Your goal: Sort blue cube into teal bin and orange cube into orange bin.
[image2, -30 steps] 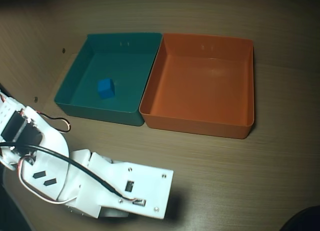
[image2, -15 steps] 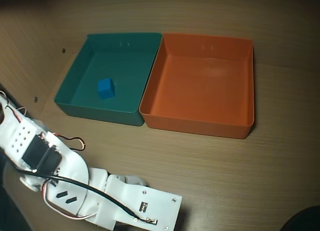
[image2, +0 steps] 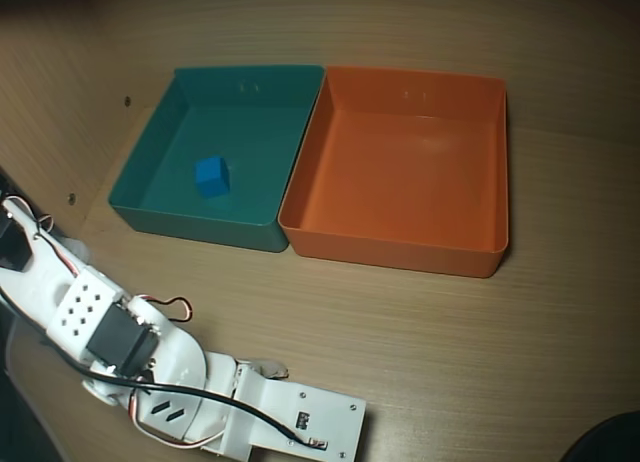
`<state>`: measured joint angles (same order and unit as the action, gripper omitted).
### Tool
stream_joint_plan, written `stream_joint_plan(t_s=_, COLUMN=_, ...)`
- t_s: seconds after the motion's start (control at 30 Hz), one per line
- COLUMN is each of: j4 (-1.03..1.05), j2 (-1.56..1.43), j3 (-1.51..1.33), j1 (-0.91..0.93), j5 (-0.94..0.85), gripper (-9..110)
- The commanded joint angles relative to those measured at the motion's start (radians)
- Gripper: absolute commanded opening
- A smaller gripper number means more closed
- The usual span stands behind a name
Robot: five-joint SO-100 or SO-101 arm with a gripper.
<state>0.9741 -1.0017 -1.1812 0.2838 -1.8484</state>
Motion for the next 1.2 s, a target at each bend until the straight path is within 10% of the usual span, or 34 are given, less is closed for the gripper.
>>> stream_joint_plan(t_s=0.0, j4=-0.015, j2=-0.003, j3=0.115, j1=0.0, j5=-0.003, gripper=32)
stream_joint_plan(t_s=0.6, j4=0.003, j2=0.086, j3=0.21, j1=0.0, j5=-0.003, gripper=30)
stream_joint_plan(t_s=0.97, j4=0.005, j2=0.095, j3=0.21, j1=-0.017, j5=0.014, gripper=-5)
stream_joint_plan(t_s=1.17, j4=0.005, j2=0.083, j3=0.216, j1=-0.017, j5=0.015, gripper=-5)
